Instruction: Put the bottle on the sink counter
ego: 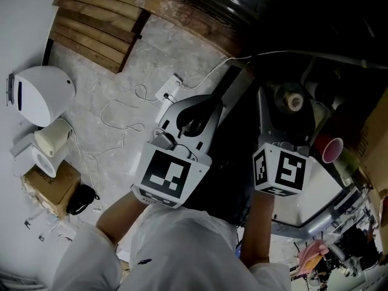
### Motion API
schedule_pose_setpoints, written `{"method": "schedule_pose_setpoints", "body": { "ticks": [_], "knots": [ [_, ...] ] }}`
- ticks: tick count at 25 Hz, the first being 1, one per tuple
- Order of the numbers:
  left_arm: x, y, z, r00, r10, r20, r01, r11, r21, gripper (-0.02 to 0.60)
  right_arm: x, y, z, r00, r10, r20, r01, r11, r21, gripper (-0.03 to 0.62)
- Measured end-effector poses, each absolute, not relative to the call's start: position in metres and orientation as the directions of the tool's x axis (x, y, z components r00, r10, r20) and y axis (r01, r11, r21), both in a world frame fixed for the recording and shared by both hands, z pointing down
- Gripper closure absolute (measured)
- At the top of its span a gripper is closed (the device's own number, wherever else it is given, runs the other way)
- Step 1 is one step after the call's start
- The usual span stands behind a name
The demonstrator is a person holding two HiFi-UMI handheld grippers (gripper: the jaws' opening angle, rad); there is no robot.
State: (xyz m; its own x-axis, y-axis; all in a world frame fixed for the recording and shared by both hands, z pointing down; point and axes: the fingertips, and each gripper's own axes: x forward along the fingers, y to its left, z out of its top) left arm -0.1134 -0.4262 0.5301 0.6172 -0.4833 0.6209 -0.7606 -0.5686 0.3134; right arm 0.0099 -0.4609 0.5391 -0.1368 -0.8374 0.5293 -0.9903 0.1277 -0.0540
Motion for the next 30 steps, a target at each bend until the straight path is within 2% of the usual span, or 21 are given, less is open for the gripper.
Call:
{"method": "schedule_pose_setpoints", "body": {
  "ticks": [12, 18, 30],
  "knots": [
    [-0.118, -0.422, 0.536, 0.612, -0.479, 0.629, -0.761, -0.572, 0.306, 0.575, 0.014, -0.464, 0.543, -0.122, -0.839, 0.53, -0.992, 0.109, -0.056, 0.25],
    [-0.121, -0.418, 0.525, 0.603, -0.499, 0.622, -0.768, -0.573, 0.285, 0.575, 0.016, -0.462, 0.526, -0.105, -0.873, 0.477, -0.992, 0.058, -0.112, 0.24],
    [-0.129, -0.402, 0.494, 0.595, -0.532, 0.602, -0.775, -0.579, 0.255, 0.575, 0.018, -0.449, 0.482, -0.111, -0.902, 0.418, -0.993, 0.082, -0.088, 0.24]
  ]
}}
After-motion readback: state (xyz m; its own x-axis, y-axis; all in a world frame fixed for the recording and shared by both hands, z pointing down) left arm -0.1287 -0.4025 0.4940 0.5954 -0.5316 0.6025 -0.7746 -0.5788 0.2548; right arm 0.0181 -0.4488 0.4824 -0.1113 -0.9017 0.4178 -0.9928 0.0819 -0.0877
